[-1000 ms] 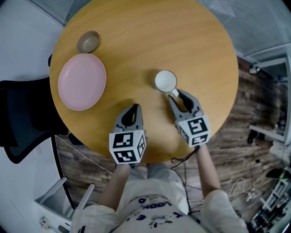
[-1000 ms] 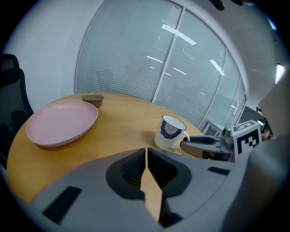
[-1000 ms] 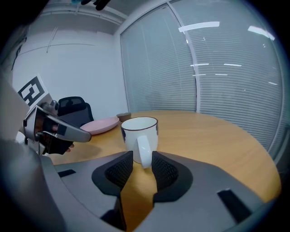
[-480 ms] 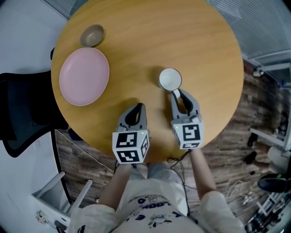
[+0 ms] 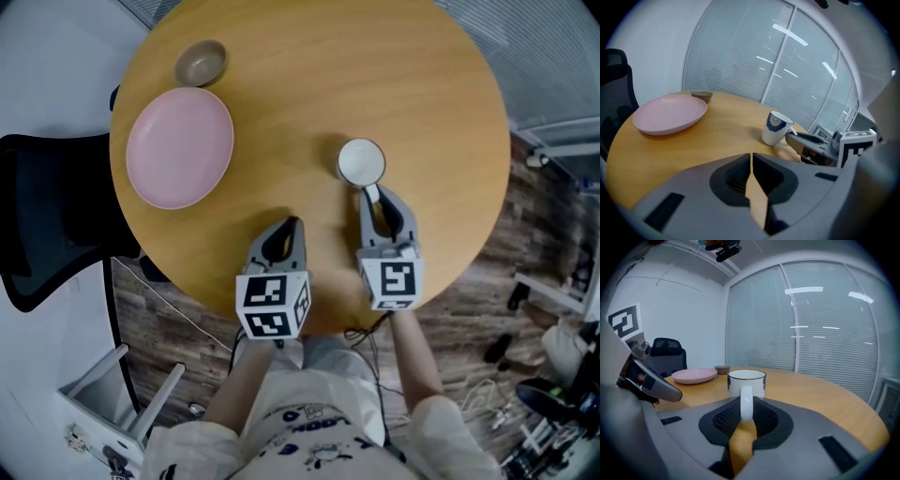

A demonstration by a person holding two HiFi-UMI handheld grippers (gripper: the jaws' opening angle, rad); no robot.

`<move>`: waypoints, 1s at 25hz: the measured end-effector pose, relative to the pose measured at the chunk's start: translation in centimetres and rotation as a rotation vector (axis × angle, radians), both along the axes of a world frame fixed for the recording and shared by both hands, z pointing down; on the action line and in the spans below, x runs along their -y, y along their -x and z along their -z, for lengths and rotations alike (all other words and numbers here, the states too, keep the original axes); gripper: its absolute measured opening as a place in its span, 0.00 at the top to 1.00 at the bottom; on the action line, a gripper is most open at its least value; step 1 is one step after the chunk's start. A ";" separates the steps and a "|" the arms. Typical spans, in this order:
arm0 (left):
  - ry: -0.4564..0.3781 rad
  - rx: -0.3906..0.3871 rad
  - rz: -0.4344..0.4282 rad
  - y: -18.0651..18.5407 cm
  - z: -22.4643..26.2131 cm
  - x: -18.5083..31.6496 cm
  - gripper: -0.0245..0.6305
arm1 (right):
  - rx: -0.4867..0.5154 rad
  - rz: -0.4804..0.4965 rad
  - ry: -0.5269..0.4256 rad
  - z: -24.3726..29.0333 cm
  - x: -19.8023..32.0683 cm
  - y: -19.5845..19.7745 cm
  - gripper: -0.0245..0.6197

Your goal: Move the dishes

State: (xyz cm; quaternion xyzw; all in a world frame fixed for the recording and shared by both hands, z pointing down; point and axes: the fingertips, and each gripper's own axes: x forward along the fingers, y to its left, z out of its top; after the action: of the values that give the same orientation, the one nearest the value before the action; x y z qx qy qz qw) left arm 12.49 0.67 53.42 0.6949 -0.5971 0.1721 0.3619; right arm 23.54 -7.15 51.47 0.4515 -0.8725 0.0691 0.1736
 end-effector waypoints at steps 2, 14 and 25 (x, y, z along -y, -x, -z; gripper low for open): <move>-0.006 0.000 0.008 0.3 0.2 -0.1 0.93 | 0.013 -0.010 -0.009 0.5 0.0 0.3 0.87; -0.060 0.000 0.071 3.7 3.0 -0.6 0.93 | 0.068 0.056 -0.077 5.9 -1.2 5.1 0.87; -0.108 0.019 0.176 11.3 6.1 -3.4 0.93 | 0.113 0.174 -0.051 8.0 -5.3 14.4 0.87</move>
State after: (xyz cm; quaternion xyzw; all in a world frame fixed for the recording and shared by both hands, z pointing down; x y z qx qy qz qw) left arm 1.17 4.09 47.33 0.6566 -0.6676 0.1138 0.3321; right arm 9.10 -1.88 43.45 0.3736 -0.9183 0.0570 0.1177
